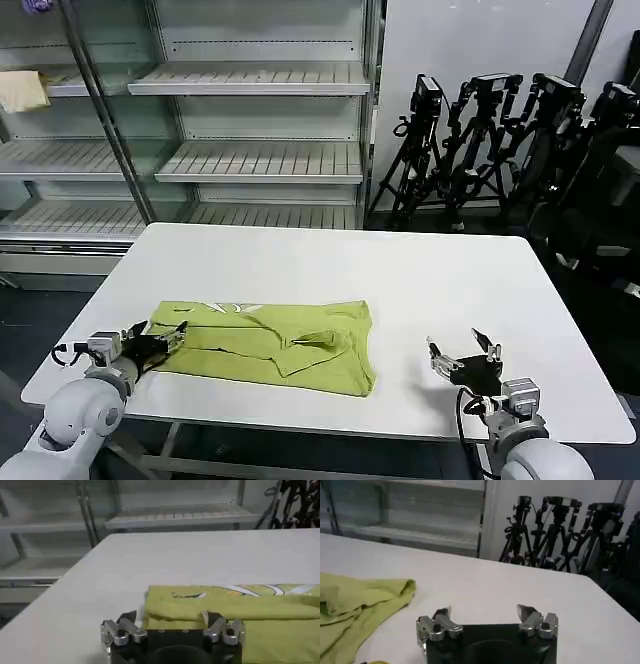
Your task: Fold and organize the clothes.
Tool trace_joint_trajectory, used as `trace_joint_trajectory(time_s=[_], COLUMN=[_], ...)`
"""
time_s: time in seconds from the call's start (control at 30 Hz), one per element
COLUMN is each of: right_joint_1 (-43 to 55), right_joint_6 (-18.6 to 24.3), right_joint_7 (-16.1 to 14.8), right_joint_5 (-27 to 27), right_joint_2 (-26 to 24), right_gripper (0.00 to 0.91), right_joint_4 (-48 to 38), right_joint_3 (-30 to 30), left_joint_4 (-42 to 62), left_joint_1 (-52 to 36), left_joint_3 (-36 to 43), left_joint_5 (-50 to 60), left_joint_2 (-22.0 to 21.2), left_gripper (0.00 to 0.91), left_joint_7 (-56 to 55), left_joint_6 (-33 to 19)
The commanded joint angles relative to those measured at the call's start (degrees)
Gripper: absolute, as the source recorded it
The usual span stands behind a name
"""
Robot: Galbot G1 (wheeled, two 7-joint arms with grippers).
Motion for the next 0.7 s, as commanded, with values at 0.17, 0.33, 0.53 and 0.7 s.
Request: trace_joint_trajectory(time_s=[0.17, 0.33, 0.53, 0.7], right_joint_1=[0.1, 0.0, 0.0, 0.0], right_joint_6=[0.0, 0.0, 0.0, 0.0], right_joint_7=[0.0, 0.0, 0.0, 0.0], right_joint_5=[0.0, -0.1, -0.1, -0.1], right_joint_2=[0.0, 0.0, -0.2, -0.1], right_gripper=[0.907, 0.907, 0.907, 0.907], right_joint_4=[-0.1, 0.0, 0.2, 0.2], right_joint_3=[-0.3, -0.6, -0.8, -0.8], left_joint_4=[1.0, 1.5, 1.4, 0.8], left_joint_1=[0.4, 0.3, 0.5, 0.3], left_joint_3=[0.1, 0.1, 0.3, 0.3], left_joint_5=[-4.5, -4.3, -3.6, -2.5], left_joint_2=[-0.4, -0.4, -0.5, -0.6], left_gripper=[0.010, 0.010, 0.010, 0.010], left_joint_7=[-1.5, -1.8, -1.7, -1.5], left_joint_6=[0.0, 0.0, 0.0, -0.1])
